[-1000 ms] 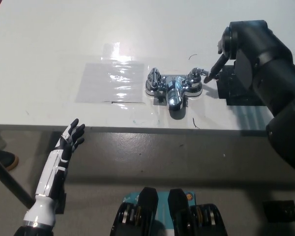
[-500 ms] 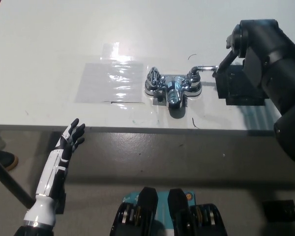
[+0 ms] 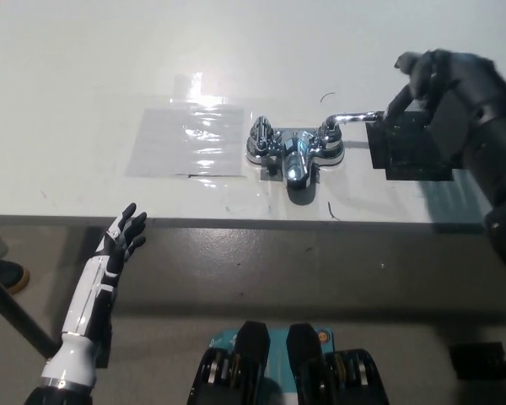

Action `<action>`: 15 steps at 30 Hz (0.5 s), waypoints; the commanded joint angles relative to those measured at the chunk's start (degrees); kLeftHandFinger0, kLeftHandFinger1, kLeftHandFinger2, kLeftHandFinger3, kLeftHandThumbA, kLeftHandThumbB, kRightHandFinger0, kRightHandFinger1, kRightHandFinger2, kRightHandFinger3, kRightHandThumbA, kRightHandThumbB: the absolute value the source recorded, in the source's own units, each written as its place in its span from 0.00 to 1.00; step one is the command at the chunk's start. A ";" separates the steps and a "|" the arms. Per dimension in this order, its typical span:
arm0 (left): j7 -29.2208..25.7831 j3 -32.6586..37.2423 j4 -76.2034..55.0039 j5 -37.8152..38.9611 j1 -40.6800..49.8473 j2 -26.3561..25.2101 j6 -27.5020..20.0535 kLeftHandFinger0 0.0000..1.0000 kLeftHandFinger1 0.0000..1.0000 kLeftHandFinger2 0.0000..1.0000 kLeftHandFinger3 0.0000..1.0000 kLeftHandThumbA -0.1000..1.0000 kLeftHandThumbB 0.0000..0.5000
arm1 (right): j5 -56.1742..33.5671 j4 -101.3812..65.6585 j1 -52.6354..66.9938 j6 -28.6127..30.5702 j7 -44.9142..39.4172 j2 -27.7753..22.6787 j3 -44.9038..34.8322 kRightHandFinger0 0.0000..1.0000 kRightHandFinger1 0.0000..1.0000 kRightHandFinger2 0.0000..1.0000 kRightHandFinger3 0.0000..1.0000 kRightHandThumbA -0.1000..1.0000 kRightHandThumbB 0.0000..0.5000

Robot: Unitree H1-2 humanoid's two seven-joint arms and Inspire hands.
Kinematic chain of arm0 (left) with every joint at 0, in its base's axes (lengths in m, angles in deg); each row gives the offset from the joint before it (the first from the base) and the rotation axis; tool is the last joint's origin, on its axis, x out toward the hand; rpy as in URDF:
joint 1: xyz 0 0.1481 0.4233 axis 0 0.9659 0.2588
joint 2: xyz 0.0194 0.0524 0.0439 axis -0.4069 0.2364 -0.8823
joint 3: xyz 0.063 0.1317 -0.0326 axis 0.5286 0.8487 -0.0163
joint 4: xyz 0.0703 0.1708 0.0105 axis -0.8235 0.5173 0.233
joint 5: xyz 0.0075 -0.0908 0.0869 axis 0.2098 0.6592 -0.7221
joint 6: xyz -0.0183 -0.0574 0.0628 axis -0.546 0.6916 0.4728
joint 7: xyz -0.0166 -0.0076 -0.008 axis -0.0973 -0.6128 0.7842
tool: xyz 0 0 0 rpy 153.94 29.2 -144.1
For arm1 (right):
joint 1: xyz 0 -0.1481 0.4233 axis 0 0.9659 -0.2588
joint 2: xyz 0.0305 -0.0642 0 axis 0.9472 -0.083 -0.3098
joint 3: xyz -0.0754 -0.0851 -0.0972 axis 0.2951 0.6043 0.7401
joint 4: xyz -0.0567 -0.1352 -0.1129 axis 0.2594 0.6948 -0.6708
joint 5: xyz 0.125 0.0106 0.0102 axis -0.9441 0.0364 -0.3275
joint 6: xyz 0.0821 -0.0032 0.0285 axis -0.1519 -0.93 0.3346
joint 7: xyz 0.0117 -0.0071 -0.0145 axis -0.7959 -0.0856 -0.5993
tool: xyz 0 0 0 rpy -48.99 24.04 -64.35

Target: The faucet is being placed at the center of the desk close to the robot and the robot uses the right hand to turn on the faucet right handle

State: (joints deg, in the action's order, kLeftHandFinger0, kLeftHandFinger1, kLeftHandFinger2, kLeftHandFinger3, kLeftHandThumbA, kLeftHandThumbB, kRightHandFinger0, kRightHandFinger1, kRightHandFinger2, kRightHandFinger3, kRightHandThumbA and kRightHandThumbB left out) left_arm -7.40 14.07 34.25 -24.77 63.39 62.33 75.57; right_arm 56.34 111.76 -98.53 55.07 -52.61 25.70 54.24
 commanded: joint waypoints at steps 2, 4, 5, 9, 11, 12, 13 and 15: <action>0.54 -0.68 -1.85 1.08 -0.14 -1.10 -0.46 1.00 1.00 1.00 1.00 1.00 0.57 | -7.00 -5.03 -3.77 8.13 -11.85 -4.55 -6.17 1.00 1.00 1.00 1.00 0.91 1.00; 0.50 -0.70 -1.74 0.75 0.25 -1.30 -1.08 1.00 1.00 1.00 1.00 1.00 0.55 | -8.86 -11.29 -2.23 9.45 -20.17 -6.40 -7.02 1.00 1.00 1.00 1.00 0.90 1.00; 0.43 -0.72 -1.59 0.70 0.08 -1.25 -1.07 1.00 1.00 1.00 1.00 1.00 0.56 | -12.56 -25.58 1.67 5.69 -27.29 -9.63 -7.75 1.00 1.00 1.00 1.00 0.89 1.00; 0.80 -0.82 -0.93 1.64 -0.21 -1.37 -1.49 1.00 1.00 1.00 1.00 1.00 0.55 | -22.73 -56.65 9.38 -6.55 -36.93 -16.26 -10.00 1.00 1.00 1.00 1.00 0.83 1.00; 0.76 -0.83 -0.80 1.62 -0.21 -1.34 -1.42 1.00 1.00 1.00 1.00 1.00 0.53 | -26.27 -67.07 10.87 -8.83 -39.79 -19.66 -10.31 1.00 1.00 1.00 1.00 0.85 1.00; 0.80 -0.88 -0.67 1.76 -0.36 -1.38 -1.39 1.00 1.00 1.00 1.00 1.00 0.53 | -27.55 -70.90 11.22 -9.80 -40.86 -21.06 -10.58 1.00 1.00 1.00 1.00 0.85 1.00; 0.72 -0.97 -0.58 1.59 -0.48 -1.47 -1.61 1.00 1.00 1.00 1.00 1.00 0.52 | -30.80 -78.06 12.30 -11.03 -41.38 -23.92 -12.66 1.00 1.00 1.00 1.00 0.83 1.00; 0.73 -1.03 -0.30 1.57 -0.62 -1.59 -1.83 1.00 1.00 1.00 1.00 1.00 0.52 | -34.73 -84.02 13.38 -11.15 -41.13 -26.92 -15.47 1.00 1.00 1.00 1.00 0.81 1.00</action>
State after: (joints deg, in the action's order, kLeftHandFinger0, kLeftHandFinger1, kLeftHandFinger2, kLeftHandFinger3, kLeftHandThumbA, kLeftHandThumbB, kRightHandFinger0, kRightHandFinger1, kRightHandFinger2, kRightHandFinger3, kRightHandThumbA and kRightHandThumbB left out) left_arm -7.42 14.02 35.35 -24.73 63.55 62.29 75.73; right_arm 49.29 85.51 -86.38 55.87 -65.74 18.03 47.47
